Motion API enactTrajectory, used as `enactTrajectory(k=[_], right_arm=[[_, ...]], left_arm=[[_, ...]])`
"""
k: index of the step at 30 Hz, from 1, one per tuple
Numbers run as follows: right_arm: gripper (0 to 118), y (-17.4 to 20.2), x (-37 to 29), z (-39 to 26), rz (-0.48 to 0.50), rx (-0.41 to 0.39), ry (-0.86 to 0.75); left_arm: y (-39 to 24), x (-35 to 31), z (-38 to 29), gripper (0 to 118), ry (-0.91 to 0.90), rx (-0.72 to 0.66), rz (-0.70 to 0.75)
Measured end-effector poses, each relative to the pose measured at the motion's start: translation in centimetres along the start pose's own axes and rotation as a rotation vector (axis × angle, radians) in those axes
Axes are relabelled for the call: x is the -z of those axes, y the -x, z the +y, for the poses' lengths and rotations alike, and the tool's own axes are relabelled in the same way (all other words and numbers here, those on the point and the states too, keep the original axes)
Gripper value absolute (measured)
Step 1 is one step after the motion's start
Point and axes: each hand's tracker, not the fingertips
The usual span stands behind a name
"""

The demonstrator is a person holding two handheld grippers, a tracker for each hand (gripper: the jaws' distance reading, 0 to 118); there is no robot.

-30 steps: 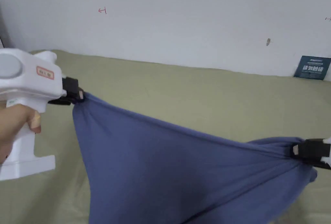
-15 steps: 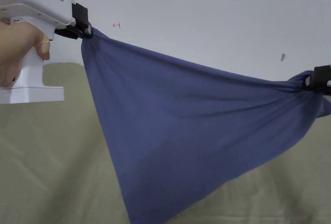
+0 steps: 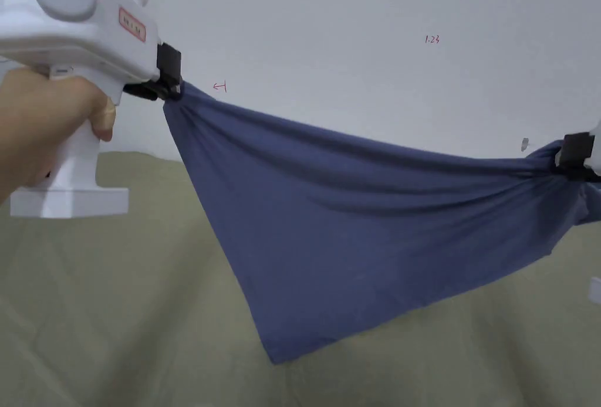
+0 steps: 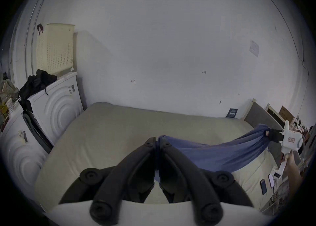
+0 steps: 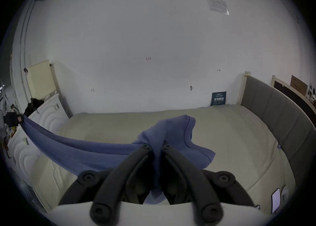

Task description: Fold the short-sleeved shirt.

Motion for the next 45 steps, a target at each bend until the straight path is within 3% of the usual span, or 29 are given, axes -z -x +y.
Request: enactTrajectory(k=[3,15,19,22,33,34,35,37,38,39,41,45], right_arm=[[6,-0.5,-0.6,-3.2,0.003,-0.013,0.035],[6,-4.7,-7.0,-18.6,0.023,0.085,0.281],[6,-5.2,-10.8,-23.6,0.015,0.064,0.312],[6,-6.1,-12.7,-26.7,0.020,0.091,0.346],[7,-6.6,-17.2,-34.7,-0.007,0.090,0.434],[11,-6.5,-17.3,-34.9,-0.011,0.085,0.438],[28,-6.4,-17.5,-34.8,-0.018,0.077,0.444],[73,-5.9,-18.3,-34.2,-0.052,0.045,0.433],[96,-5.8,-18.7,-33.5,-0.040,0.046,0.418],[102,-5.6,-19.1,-32.7,-0.032,0.051,0.390],[101,-4.8,-20.0,-30.8,-0.030,0.049,0.324],[100,-2.2,-20.3,-28.3,-0.089,-0.037,0.306]], left_arm=[[0.8,0.3,-3.5,4,0.051,-0.017,-0.014],[4.5,-5.1,-20.6,4,0.264,-0.189,-0.091],[4.8,-9.0,-27.0,4,0.325,-0.209,-0.083],[5.1,-11.5,-31.1,4,0.383,-0.263,-0.071],[7.5,-14.9,-41.5,4,0.567,-0.371,-0.031],[7.5,-15.0,-41.8,8,0.574,-0.370,-0.042],[7.2,-15.1,-41.7,32,0.577,-0.360,-0.031],[6.6,-15.6,-40.9,90,0.544,-0.282,0.017],[6.5,-16.0,-40.1,101,0.493,-0.261,-0.001],[6.3,-16.5,-39.2,100,0.443,-0.244,-0.019],[5.2,-17.2,-36.8,100,0.373,-0.199,-0.051],[1.6,-17.3,-32.9,98,0.305,-0.021,0.020]])
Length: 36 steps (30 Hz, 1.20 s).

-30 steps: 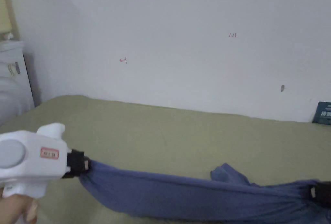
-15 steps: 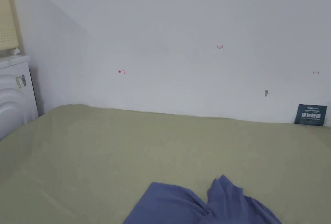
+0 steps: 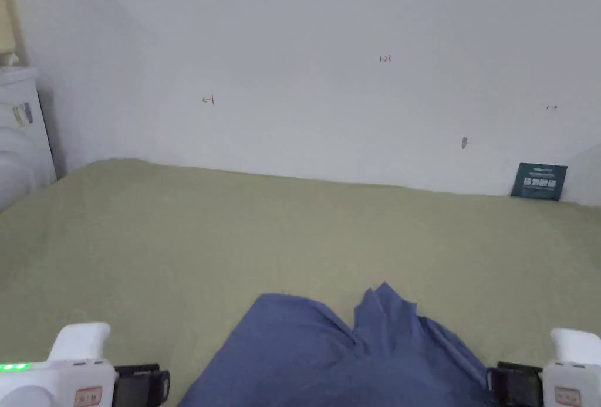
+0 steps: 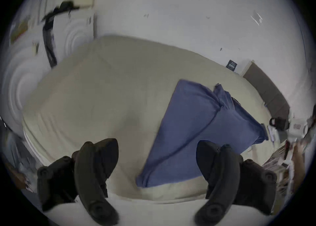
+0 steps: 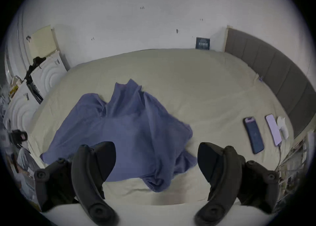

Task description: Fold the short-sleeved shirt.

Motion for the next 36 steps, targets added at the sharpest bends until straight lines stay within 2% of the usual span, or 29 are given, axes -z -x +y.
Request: enactTrajectory(k=[1,2,3,4,5,7,12,15,16,17,18,19,20,25,29,30,31,32,33,34,35,36], right_arm=[[98,0.7,-0.1,0.2,-0.010,-0.016,0.008],[78,1.3,-0.3,0.3,-0.023,-0.035,0.012],[50,1.7,-0.5,0.2,-0.019,-0.035,0.011],[15,2.1,-0.6,-0.2,-0.015,-0.043,0.010],[1,2.5,-0.6,-0.3,-0.012,-0.061,0.019],[0,2.9,-0.5,-1.1,-0.043,-0.077,0.036],[0,2.2,-0.9,-2.2,0.002,-0.058,0.061],[0,1.5,-1.0,-2.5,0.010,-0.052,0.061],[0,1.7,-1.2,-2.6,0.015,-0.047,0.062],[0,1.5,-1.1,-2.7,0.022,-0.040,0.065],[0,1.4,-1.1,-2.8,0.029,-0.034,0.070],[0,1.2,-0.9,-2.9,0.034,-0.029,0.077],[0,1.5,-0.9,-3.0,0.039,-0.027,0.087],[0,1.9,-0.2,-3.6,0.047,-0.038,0.120],[0,2.2,0.5,-3.8,0.062,-0.035,0.149],[0,2.3,0.6,-3.8,0.060,-0.038,0.156],[0,2.3,0.7,-3.8,0.060,-0.042,0.161],[0,2.3,0.7,-3.7,0.061,-0.042,0.160],[0,2.3,0.7,-3.7,0.061,-0.043,0.158],[0,2.4,0.8,-3.6,0.059,-0.048,0.155],[0,2.5,0.9,-3.5,0.058,-0.055,0.159],[0,2.3,1.4,-3.3,0.059,-0.063,0.168]], left_arm=[[-0.7,0.0,0.6,96,-0.015,0.017,0.003],[-1.4,-0.1,1.0,83,-0.018,0.023,-0.003],[-1.9,0.0,0.9,60,-0.021,0.018,-0.018],[-2.4,-0.1,1.1,25,-0.036,0.012,-0.035],[-2.8,-0.1,1.1,0,-0.046,0.007,-0.051],[-3.2,0.1,0.7,0,-0.041,0.014,-0.030],[-1.7,-0.3,0.7,0,0.021,0.028,-0.060],[0.8,0.5,1.1,1,0.145,0.011,-0.126],[1.8,1.0,1.1,9,0.189,-0.003,-0.140],[2.6,1.3,0.9,42,0.202,-0.023,-0.139],[3.1,1.7,0.6,79,0.215,-0.035,-0.114],[3.2,2.4,0.1,106,0.250,-0.029,-0.090],[3.6,2.7,-0.4,110,0.265,-0.026,-0.104],[3.3,5.2,-3.5,110,0.395,-0.005,-0.129],[4.3,9.5,-5.6,106,0.450,0.100,-0.066],[4.3,9.9,-5.9,95,0.455,0.109,-0.067],[3.9,9.8,-6.4,73,0.466,0.117,-0.072],[4.0,9.9,-6.6,38,0.463,0.120,-0.069],[4.0,9.9,-6.7,29,0.453,0.126,-0.053],[4.0,9.7,-6.7,20,0.412,0.148,0.026],[4.8,9.8,-6.6,7,0.401,0.085,-0.047],[5.1,9.7,-6.3,7,0.396,0.030,-0.101]])
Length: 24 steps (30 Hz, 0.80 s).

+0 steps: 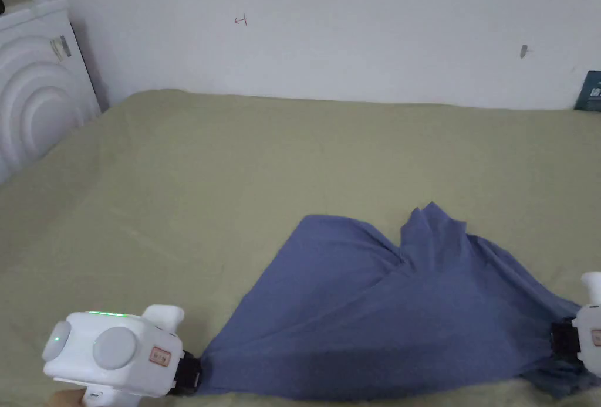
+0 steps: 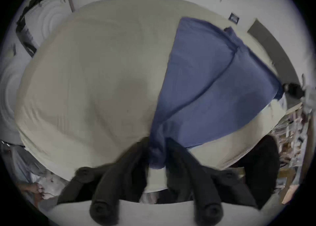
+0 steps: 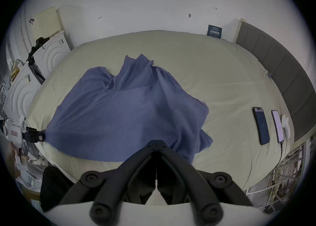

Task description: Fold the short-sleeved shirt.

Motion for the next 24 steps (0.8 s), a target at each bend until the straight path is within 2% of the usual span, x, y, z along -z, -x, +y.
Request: enactTrajectory(k=[1,4,7,8,9,10,11,12,13,15,18,22,24], right_arm=[[0,-0.1,0.3,0.3,-0.002,-0.009,0.004],[0,-0.4,1.3,1.4,-0.015,-0.020,0.014],[0,-0.9,2.8,4.0,-0.008,-0.012,0.015],[2,-1.7,3.9,5.6,0.005,-0.012,0.015],[9,-1.9,4.6,7.0,0.005,-0.014,0.015],[27,-2.0,5.5,8.7,0.015,-0.025,0.016],[70,-2.2,6.6,10.3,0.044,-0.043,0.037],[104,-2.4,8.1,12.2,0.069,-0.059,0.082],[118,-2.5,9.6,14.0,0.053,-0.055,0.090],[112,-2.8,12.0,17.3,0.070,-0.064,0.088],[112,-2.8,16.4,21.4,0.062,-0.094,0.090],[112,-1.9,22.5,23.8,0.102,-0.251,0.233],[107,-1.2,24.3,23.4,0.077,-0.328,0.315]], left_arm=[[0.1,-0.3,0.1,7,-0.022,-0.021,-0.031],[-1.4,-1.6,-0.4,7,-0.046,0.053,0.031],[-3.0,-2.7,-0.7,7,-0.026,0.049,0.022],[-3.1,-2.7,-0.8,7,-0.024,0.045,0.024],[-3.3,-2.8,-0.9,7,-0.025,0.044,0.025],[-3.4,-3.0,-1.0,7,-0.030,0.040,0.024],[-3.4,-3.2,-0.9,7,-0.029,0.035,0.021],[-3.5,-3.3,-0.9,7,-0.030,0.029,0.020],[-3.6,-3.3,-0.9,7,-0.028,0.024,0.016],[-3.2,-3.2,-0.6,7,-0.023,0.014,0.013],[-3.2,-2.8,-0.6,7,0.003,-0.013,0.008],[-2.8,-2.0,-0.1,7,0.021,-0.038,0.010],[-2.4,-1.5,0.1,7,0.028,-0.051,0.007]])
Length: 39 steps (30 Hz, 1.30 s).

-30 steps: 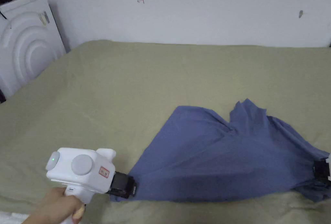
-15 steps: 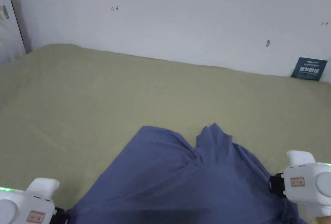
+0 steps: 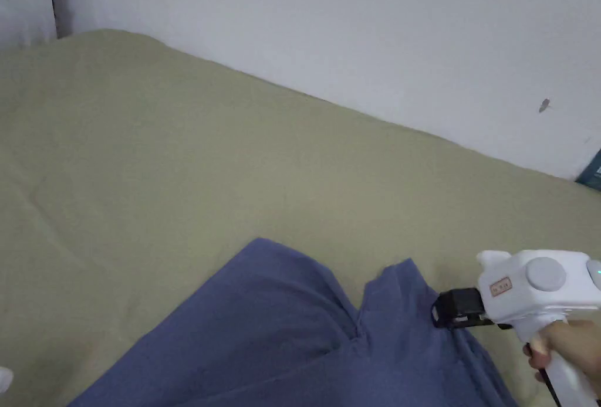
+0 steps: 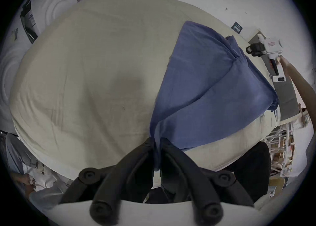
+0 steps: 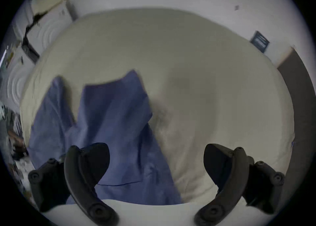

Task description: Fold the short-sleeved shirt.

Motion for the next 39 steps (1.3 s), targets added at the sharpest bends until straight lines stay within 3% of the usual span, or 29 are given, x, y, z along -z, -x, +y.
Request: enactTrajectory(k=[1,3,4,9,16,19,31,39], right_arm=[[96,0.3,1.0,0.0,-0.008,-0.050,0.029],[22,0.6,1.1,-0.4,-0.026,-0.094,0.022],[3,1.1,0.8,-0.9,-0.011,-0.100,0.013],[2,1.8,-2.8,-2.0,-0.026,-0.018,-0.086],[2,1.9,-14.4,-2.8,-0.018,0.031,-0.319],[2,1.8,-19.8,-2.9,-0.082,0.015,-0.436],[2,-3.7,-34.0,0.2,-0.197,0.174,-0.692],[2,-6.6,-36.3,6.1,-0.286,0.282,-0.724]], left_arm=[[0.0,0.1,0.0,7,0.001,-0.005,-0.003],[0.4,0.3,0.2,7,0.001,-0.014,-0.004],[0.5,0.4,0.3,7,0.001,-0.024,-0.011],[0.5,-0.1,0.9,7,-0.021,-0.009,0.005],[-0.4,-4.3,2.5,7,-0.131,0.026,-0.013],[-1.0,-7.0,5.3,7,-0.205,0.074,-0.005],[-4.6,-17.2,23.2,7,-0.431,0.196,0.047],[-7.8,-18.8,37.4,7,-0.512,0.117,0.057]])
